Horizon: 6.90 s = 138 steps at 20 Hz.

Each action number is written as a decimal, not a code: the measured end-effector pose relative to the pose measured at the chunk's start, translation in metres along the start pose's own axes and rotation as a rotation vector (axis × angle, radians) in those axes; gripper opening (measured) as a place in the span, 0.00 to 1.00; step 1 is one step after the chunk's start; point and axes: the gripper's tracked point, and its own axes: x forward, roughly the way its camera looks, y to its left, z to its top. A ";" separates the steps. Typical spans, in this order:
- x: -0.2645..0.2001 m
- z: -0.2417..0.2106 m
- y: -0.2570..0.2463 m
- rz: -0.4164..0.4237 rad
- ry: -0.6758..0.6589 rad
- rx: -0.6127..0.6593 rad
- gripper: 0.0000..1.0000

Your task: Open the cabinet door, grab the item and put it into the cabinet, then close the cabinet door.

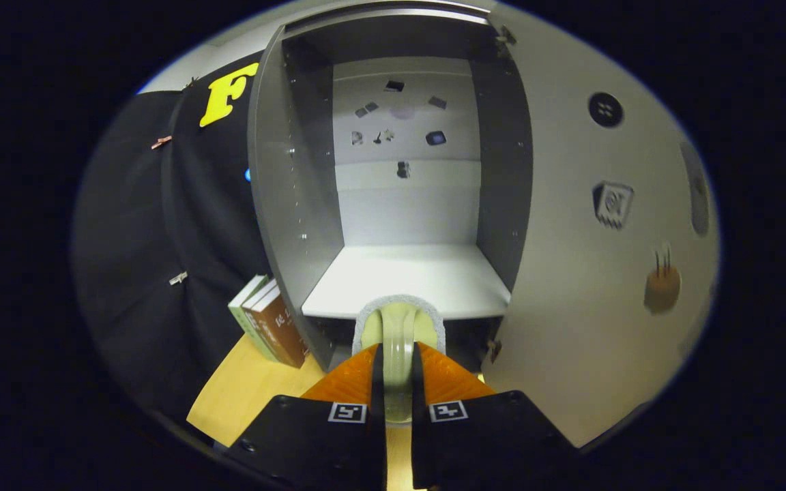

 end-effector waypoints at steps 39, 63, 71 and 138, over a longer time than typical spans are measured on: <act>0.175 0.079 -0.014 -0.086 -0.088 -0.014 1.00; -0.261 0.038 -0.105 -0.236 -0.410 0.005 0.98; -0.324 0.008 -0.245 -0.465 -0.400 0.121 0.98; -0.106 0.060 -0.097 -0.018 -0.354 0.014 0.99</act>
